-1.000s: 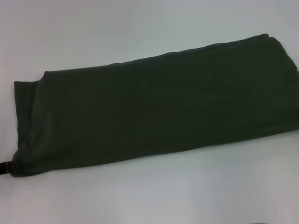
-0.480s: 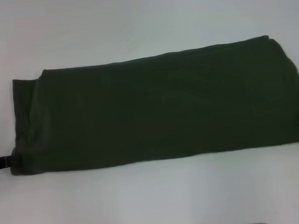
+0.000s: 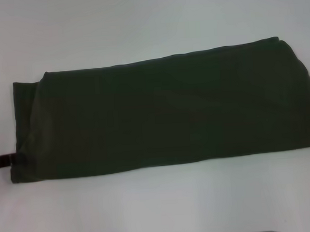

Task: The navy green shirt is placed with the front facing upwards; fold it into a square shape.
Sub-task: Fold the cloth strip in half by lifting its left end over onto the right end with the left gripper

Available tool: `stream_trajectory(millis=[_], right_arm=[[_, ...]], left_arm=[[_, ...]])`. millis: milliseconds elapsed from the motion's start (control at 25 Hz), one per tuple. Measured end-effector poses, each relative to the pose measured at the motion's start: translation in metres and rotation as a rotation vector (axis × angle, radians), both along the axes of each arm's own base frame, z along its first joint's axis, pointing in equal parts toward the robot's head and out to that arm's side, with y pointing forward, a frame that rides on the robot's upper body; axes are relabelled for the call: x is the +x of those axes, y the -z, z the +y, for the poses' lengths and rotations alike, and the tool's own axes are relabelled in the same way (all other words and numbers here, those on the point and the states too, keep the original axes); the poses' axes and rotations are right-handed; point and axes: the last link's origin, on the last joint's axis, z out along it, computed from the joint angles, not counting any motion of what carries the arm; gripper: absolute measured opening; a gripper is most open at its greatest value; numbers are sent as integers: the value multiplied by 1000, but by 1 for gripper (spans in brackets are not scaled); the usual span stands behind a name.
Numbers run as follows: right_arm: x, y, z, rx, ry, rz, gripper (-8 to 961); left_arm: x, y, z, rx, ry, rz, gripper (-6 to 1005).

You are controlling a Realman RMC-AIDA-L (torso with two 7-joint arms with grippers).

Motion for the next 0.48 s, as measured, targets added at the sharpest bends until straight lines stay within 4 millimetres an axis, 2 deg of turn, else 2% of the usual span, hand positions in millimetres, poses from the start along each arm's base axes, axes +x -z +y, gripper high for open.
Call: stream_trajectory(millis=[80,320,480], right_arm=[[-2,-2,3,8,-10,6,409],[-11,-6,19,13,-50,7,548],[-19,-7,32,14,-81,7,577]], left_arm=[[0,-4,2,29,0,-8,367],[3,-19,20,181,24,-32,448],[12,-21,42,260,66,-30,521]])
